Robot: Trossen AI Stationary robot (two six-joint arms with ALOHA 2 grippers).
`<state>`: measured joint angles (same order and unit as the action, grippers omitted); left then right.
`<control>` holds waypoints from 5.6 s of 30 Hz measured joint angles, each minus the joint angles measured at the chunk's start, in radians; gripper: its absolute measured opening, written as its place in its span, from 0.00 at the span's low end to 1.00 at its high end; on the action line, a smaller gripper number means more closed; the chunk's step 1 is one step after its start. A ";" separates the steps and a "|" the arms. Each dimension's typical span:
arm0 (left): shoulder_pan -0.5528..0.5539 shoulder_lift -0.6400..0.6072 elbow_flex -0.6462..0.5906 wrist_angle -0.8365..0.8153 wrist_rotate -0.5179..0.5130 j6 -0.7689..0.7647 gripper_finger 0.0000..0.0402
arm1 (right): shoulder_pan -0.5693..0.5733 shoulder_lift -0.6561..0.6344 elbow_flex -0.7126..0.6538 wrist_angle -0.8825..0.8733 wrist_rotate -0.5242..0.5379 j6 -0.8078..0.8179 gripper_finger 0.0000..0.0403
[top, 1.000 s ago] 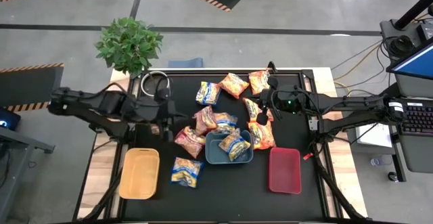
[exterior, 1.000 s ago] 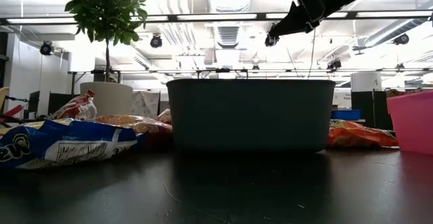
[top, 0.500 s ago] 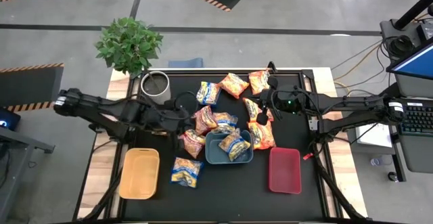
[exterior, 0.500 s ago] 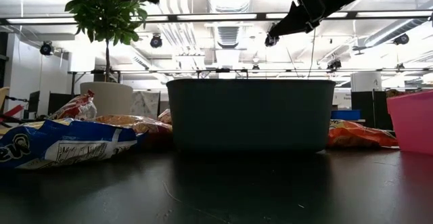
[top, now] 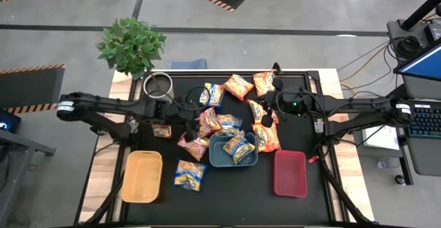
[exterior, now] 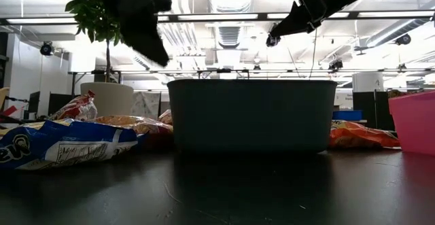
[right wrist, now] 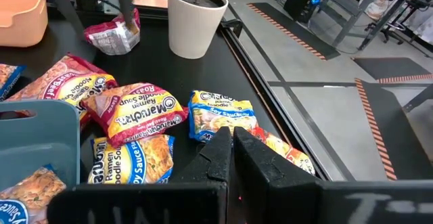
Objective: Sort Maruchan noodles
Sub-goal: Put the top right red noodle pack into the yellow bin
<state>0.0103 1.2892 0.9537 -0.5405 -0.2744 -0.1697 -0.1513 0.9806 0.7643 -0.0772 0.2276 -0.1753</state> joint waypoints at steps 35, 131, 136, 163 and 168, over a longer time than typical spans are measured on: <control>0.419 0.144 -0.250 0.539 0.565 0.162 0.70 | 0.000 0.004 0.000 -0.019 0.000 0.026 0.02; 0.376 0.323 -0.119 0.332 0.422 0.393 0.02 | 0.003 0.004 -0.054 -0.075 -0.004 0.238 0.02; 0.357 0.254 -0.120 0.327 0.415 0.444 0.00 | 0.003 0.004 -0.056 -0.075 -0.026 0.247 0.02; -0.215 -0.209 0.230 -0.232 0.015 0.273 0.00 | 0.002 0.004 -0.056 -0.041 -0.026 0.173 0.02; -0.371 -0.164 0.348 -0.600 -0.044 -0.052 0.00 | 0.002 0.004 -0.056 -0.028 -0.026 0.137 0.02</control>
<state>-0.3607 1.1249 1.3012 -1.1401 -0.3187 -0.2215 -0.1490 0.9844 0.7082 -0.1051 0.2016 -0.0382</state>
